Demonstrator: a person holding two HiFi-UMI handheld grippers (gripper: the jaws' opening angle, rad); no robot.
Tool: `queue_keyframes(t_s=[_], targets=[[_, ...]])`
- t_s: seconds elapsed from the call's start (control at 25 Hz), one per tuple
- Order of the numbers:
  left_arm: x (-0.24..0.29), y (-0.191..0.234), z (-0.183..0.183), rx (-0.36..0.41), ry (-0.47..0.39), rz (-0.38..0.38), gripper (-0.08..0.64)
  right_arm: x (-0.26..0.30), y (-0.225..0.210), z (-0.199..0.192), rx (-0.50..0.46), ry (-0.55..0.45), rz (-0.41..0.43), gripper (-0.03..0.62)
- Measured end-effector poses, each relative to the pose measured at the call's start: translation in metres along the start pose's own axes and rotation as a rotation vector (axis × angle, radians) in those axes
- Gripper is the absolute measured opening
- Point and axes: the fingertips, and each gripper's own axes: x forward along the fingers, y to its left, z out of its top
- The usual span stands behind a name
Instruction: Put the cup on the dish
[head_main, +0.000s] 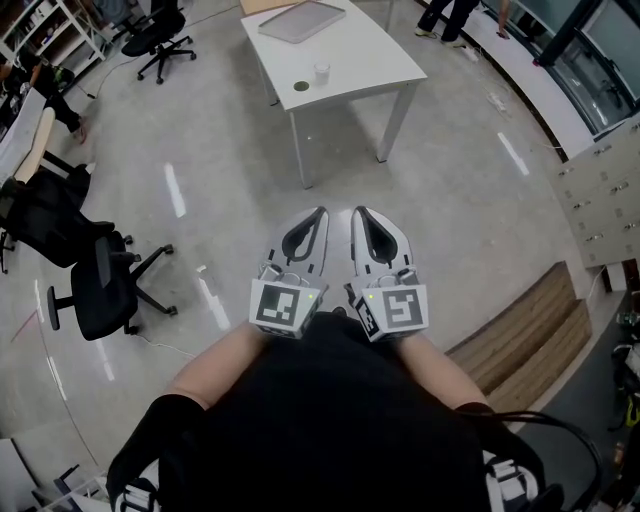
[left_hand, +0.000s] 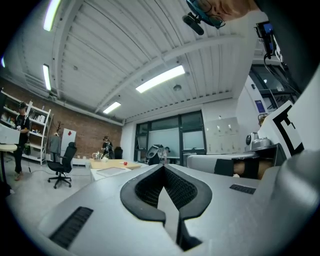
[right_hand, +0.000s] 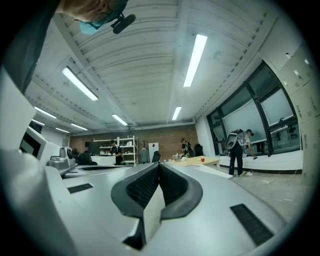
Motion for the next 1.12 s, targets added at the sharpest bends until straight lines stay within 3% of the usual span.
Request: queue_keyframes(t_s=[0.48,1.12], targets=[[-0.004,-0.018,-0.006,0.001,0.019,0.055,-0.003,-0.014,-0.011,-0.007,0.019,0.013,0.052,0.012],[0.012,-0.006,-0.036,-0.066,0.072,0.022,-0.003,0.008,-0.016,-0.035,0.040,0.086,0.037,0.012]])
